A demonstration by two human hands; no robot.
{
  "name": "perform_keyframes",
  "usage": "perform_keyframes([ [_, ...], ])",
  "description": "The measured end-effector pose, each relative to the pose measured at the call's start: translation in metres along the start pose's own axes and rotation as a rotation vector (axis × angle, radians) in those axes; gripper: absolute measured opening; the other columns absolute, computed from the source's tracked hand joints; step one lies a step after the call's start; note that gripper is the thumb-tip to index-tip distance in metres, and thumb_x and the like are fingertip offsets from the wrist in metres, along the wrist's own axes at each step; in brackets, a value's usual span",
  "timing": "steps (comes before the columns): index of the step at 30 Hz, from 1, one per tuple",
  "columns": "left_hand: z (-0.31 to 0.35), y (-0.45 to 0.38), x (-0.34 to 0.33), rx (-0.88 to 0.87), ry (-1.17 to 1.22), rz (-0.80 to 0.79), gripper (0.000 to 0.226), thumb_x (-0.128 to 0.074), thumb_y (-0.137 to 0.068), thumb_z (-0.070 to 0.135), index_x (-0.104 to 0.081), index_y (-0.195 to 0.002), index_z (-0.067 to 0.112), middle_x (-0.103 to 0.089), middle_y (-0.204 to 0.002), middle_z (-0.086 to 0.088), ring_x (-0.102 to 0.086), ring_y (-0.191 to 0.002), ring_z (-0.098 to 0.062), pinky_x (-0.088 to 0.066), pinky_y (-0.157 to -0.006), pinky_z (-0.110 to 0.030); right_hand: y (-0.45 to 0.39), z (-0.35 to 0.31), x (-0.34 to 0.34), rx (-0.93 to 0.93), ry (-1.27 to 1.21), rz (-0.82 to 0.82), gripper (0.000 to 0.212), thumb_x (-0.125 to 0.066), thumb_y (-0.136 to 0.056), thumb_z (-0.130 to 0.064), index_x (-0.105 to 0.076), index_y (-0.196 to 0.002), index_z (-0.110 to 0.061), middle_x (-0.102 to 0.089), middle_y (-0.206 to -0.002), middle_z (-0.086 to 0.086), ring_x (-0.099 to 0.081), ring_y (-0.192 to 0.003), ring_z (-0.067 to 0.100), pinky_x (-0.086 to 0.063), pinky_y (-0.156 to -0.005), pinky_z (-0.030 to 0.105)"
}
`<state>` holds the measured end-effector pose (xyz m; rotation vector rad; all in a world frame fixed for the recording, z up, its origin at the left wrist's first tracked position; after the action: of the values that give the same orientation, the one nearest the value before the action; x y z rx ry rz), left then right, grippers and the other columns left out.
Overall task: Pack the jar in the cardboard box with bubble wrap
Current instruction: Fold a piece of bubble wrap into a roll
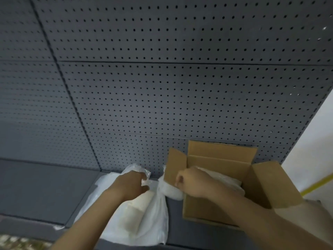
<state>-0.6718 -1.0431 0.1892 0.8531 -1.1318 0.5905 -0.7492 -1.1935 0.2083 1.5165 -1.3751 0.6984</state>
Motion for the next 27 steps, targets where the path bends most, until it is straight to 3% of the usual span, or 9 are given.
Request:
perform_keyframes([
  [5, -0.047, 0.033, 0.002, -0.007, 0.049, 0.032, 0.043, -0.049, -0.094, 0.048, -0.05, -0.133, 0.028, -0.062, -0.126, 0.008, -0.06, -0.11, -0.011, -0.045, -0.088, -0.024, -0.009, -0.057, -0.025, 0.062, -0.04, -0.04, 0.028, -0.049, -0.094, -0.038, -0.062, -0.11, -0.019, -0.066, -0.112, 0.004, -0.061, -0.095, 0.02, -0.05, -0.085, 0.035],
  [10, -0.096, 0.05, 0.006, -0.079, 0.12, 0.119, 0.039, -0.048, -0.095, 0.047, -0.051, -0.131, 0.034, -0.061, -0.122, 0.014, -0.061, -0.105, -0.006, -0.044, -0.083, -0.018, -0.024, -0.099, -0.06, 0.062, -0.103, -0.066, 0.031, -0.051, -0.093, -0.044, -0.06, -0.117, -0.027, -0.065, -0.115, -0.002, -0.062, -0.098, 0.013, -0.051, -0.086, 0.029],
  [13, -0.129, 0.048, 0.007, -0.167, 0.122, 0.113, 0.038, -0.047, -0.095, 0.047, -0.05, -0.131, 0.037, -0.06, -0.124, 0.018, -0.059, -0.108, -0.004, -0.045, -0.089, -0.018, -0.037, -0.112, -0.083, -0.007, -0.148, -0.094, 0.03, -0.05, -0.092, -0.047, -0.058, -0.117, -0.032, -0.062, -0.104, -0.013, -0.061, -0.097, 0.007, -0.047, -0.082, 0.021],
  [17, -0.176, 0.027, -0.003, -0.262, 0.127, 0.021, 0.038, -0.045, -0.095, 0.048, -0.048, -0.132, 0.04, -0.058, -0.126, 0.02, -0.056, -0.112, -0.006, -0.043, -0.097, -0.019, -0.059, -0.114, -0.116, -0.127, -0.246, -0.06, 0.008, -0.055, -0.088, -0.05, -0.055, -0.095, -0.045, -0.06, -0.088, -0.019, -0.063, -0.091, 0.002, -0.05, -0.084, 0.016],
  [20, -0.198, 0.009, -0.018, -0.305, 0.109, -0.067, 0.038, -0.045, -0.096, 0.047, -0.047, -0.132, 0.04, -0.057, -0.126, 0.018, -0.055, -0.112, -0.005, -0.042, -0.097, -0.019, -0.068, -0.109, -0.142, -0.225, -0.291, -0.038, 0.014, -0.052, -0.083, -0.061, -0.045, -0.079, -0.05, -0.057, -0.081, -0.02, -0.062, -0.086, 0.003, -0.049, -0.086, 0.017],
  [23, -0.203, 0.002, -0.036, -0.367, 0.112, -0.186, 0.039, -0.046, -0.096, 0.047, -0.047, -0.134, 0.038, -0.056, -0.129, 0.015, -0.054, -0.114, -0.004, -0.04, -0.098, -0.018, -0.066, -0.102, -0.164, -0.327, -0.279, -0.039, 0.01, -0.055, -0.092, -0.038, -0.05, -0.091, -0.046, -0.057, -0.085, -0.017, -0.061, -0.087, 0.007, -0.046, -0.086, 0.012],
  [27, -0.202, -0.009, -0.057, -0.395, 0.095, -0.287, 0.039, -0.045, -0.097, 0.044, -0.046, -0.135, 0.034, -0.055, -0.13, 0.012, -0.052, -0.119, -0.008, -0.039, -0.103, -0.023, -0.057, -0.08, -0.181, -0.494, -0.33, -0.038, 0.01, -0.055, -0.094, -0.027, -0.051, -0.098, -0.035, -0.059, -0.092, -0.009, -0.059, -0.087, 0.009, -0.045, -0.089, 0.013],
])
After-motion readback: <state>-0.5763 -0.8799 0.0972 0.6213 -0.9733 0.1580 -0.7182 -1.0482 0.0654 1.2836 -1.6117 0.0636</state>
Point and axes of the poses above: each hand's wrist, its own y-axis away from the middle knuckle, its own x-axis out of the back of the hand, z = x × y, the point moved 10 cm from there along -y, towards the middle knuckle
